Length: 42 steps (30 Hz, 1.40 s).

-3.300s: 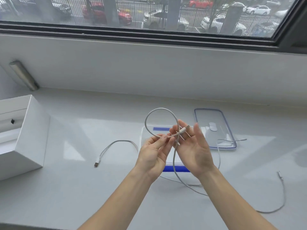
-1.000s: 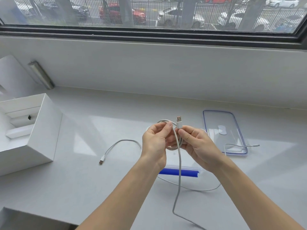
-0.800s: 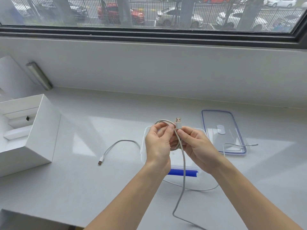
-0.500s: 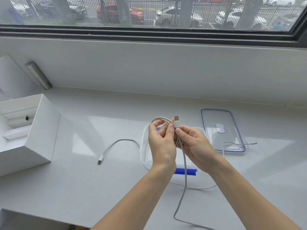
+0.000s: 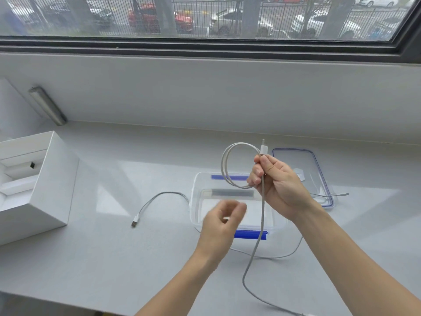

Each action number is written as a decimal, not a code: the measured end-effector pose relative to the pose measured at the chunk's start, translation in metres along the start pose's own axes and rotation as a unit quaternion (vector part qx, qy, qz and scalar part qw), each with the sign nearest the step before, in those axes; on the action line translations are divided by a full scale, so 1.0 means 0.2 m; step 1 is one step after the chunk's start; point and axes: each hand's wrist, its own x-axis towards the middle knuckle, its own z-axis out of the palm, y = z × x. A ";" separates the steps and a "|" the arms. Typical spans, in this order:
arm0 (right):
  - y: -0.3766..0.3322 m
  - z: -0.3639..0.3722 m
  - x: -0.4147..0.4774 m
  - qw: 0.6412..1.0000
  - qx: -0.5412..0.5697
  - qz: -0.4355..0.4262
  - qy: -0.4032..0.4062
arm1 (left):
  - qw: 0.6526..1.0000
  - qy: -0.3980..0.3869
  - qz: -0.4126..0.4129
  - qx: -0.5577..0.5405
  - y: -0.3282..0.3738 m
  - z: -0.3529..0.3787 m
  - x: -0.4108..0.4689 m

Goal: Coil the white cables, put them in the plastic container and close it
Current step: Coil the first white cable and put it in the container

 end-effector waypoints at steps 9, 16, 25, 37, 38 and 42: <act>-0.06 0.00 0.04 1.000 0.029 -0.007 0.003 | 0.948 -0.288 -0.130 -0.050 -0.16 -0.08 -0.09; -0.11 -0.05 0.04 1.000 0.009 0.013 0.004 | 0.937 -0.231 -0.196 -0.171 -0.16 -0.39 -0.01; -0.06 -0.05 0.03 0.999 -0.039 0.028 -0.019 | 0.913 -0.089 -0.286 -0.276 0.02 -0.50 0.13; 0.05 -0.02 -0.02 0.991 -0.132 0.012 -0.030 | 0.882 -0.050 -0.180 -0.434 0.27 -0.26 0.19; 0.06 -0.01 -0.02 0.989 -0.142 0.011 -0.032 | 0.888 -0.040 -0.173 -0.424 0.27 -0.24 0.19; 0.08 0.02 -0.05 0.983 -0.181 0.011 -0.036 | 0.911 0.007 -0.150 -0.385 0.24 -0.15 0.20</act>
